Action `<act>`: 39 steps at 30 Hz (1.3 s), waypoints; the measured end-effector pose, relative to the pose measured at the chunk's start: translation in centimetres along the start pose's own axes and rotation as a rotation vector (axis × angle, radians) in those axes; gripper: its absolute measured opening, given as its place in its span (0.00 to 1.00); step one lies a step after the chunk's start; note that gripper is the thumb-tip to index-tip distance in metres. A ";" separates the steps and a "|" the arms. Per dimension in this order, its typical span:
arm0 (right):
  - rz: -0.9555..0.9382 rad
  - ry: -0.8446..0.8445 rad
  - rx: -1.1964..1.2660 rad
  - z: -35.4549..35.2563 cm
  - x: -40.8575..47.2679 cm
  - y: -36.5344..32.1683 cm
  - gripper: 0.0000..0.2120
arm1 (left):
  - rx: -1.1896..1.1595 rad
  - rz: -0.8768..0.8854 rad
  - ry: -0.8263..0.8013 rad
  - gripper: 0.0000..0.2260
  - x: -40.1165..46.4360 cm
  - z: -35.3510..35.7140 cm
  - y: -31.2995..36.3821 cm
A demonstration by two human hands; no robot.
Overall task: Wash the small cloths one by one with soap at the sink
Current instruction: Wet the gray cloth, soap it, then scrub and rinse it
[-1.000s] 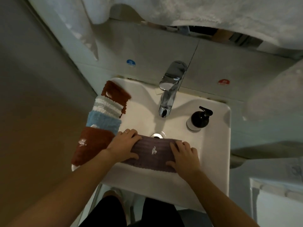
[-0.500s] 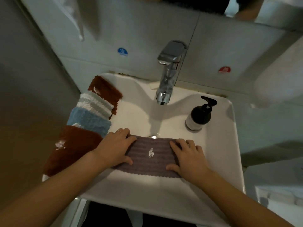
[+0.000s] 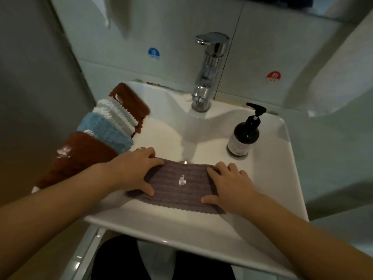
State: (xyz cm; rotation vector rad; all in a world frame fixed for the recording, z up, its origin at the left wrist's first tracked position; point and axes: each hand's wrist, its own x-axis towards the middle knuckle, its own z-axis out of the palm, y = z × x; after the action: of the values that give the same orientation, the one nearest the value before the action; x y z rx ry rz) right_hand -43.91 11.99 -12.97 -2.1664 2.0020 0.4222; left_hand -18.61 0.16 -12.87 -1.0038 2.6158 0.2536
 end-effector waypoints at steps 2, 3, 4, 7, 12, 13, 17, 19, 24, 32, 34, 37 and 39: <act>-0.008 -0.014 0.008 -0.2 0.0 0.1 0.42 | -0.013 -0.012 -0.011 0.42 -0.2 -0.2 0.3; -0.009 -0.020 0.019 -0.2 0.0 0.1 0.42 | -0.016 -0.021 -0.014 0.42 -0.3 -0.2 0.4; -0.010 -0.022 0.027 -0.2 0.0 0.2 0.42 | -0.016 -0.030 -0.010 0.42 -0.3 -0.2 0.5; -0.010 -0.032 0.054 -0.4 0.1 0.2 0.42 | -0.034 -0.059 -0.010 0.41 -0.3 -0.4 0.7; -0.003 -0.018 0.095 -0.7 0.2 0.4 0.41 | -0.125 -0.071 -0.029 0.41 -0.2 -1.4 0.9; 0.005 -0.017 0.095 -0.7 0.3 0.5 0.41 | -0.219 -0.082 0.008 0.43 -0.1 -2.0 0.7; 0.018 -0.022 0.077 -0.8 0.4 0.3 0.42 | -0.796 -0.079 0.521 0.32 0.8 -7.6 0.8; 0.022 -0.024 0.067 -0.8 0.4 0.1 0.42 | -0.938 0.004 0.680 0.23 1.3 -11.3 1.6; 0.026 -0.031 0.076 -1.1 0.4 0.1 0.43 | -0.981 0.123 0.766 0.25 2.4 -16.9 2.7; 0.038 -0.023 0.098 -1.2 0.6 0.0 0.41 | -1.111 0.175 0.687 0.28 2.5 -17.5 2.3; 0.041 -0.025 0.096 -1.3 0.6 -0.1 0.41 | -1.128 0.177 0.669 0.29 2.5 -17.6 2.3; 0.040 -0.018 0.088 -1.2 0.6 -0.1 0.40 | -1.155 0.170 0.659 0.30 2.4 -17.9 2.5; 0.040 -0.014 0.088 -1.2 0.5 -0.1 0.40 | -1.166 0.170 0.661 0.30 2.4 -18.3 2.7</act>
State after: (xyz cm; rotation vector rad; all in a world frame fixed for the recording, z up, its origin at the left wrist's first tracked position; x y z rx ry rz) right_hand -43.64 11.13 -12.05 -2.0693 2.0201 0.3465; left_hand -26.47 -4.43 3.44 -1.3099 3.0695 1.9339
